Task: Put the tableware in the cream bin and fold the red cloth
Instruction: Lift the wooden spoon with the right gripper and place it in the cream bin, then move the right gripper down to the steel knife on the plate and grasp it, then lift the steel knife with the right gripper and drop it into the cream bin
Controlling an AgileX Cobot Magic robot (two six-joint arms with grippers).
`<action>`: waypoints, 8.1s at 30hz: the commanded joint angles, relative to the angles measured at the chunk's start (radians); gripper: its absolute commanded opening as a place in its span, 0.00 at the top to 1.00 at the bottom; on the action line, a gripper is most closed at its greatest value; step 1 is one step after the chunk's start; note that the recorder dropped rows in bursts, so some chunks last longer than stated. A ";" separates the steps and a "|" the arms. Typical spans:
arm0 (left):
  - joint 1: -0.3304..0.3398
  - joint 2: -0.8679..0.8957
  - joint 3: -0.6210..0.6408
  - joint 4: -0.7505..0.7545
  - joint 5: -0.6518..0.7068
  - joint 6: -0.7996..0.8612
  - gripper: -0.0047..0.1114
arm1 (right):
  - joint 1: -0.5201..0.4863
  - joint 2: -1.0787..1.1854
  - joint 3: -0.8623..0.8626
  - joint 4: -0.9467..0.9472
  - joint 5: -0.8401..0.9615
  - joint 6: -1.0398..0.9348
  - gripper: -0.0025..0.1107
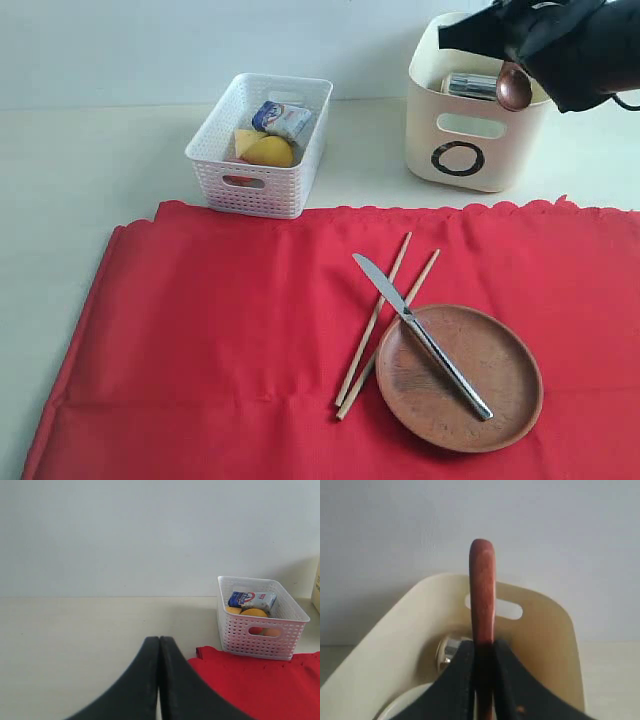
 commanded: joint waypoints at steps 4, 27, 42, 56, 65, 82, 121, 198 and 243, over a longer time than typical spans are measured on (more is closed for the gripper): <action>-0.007 -0.005 0.000 -0.004 -0.004 -0.002 0.95 | -0.027 0.032 -0.004 -0.007 0.080 0.027 0.98; -0.007 -0.005 0.000 -0.004 -0.004 0.000 0.95 | -0.027 0.038 -0.043 -0.039 0.084 0.025 0.97; -0.007 -0.005 0.000 -0.004 -0.004 0.000 0.95 | -0.034 0.125 -0.160 0.028 0.089 0.025 0.52; -0.007 -0.005 0.000 -0.004 -0.004 0.000 0.95 | -0.034 -0.063 -0.160 0.068 0.550 -0.165 0.52; -0.007 -0.005 0.000 -0.004 -0.004 -0.002 0.95 | -0.034 -0.209 -0.160 -0.324 0.920 0.074 0.52; -0.007 -0.005 0.000 -0.004 -0.004 -0.002 0.95 | -0.012 -0.209 -0.096 -0.584 1.534 0.273 0.52; -0.007 -0.005 0.000 -0.004 -0.004 -0.002 0.95 | 0.167 0.064 0.080 -0.676 1.443 0.367 0.53; -0.007 -0.005 0.000 -0.004 -0.004 0.000 0.95 | -0.131 -0.060 -0.162 -0.717 0.575 0.663 0.98; -0.007 -0.005 0.000 -0.004 -0.004 0.000 0.95 | -0.146 -0.298 -0.162 -0.717 1.396 0.442 0.55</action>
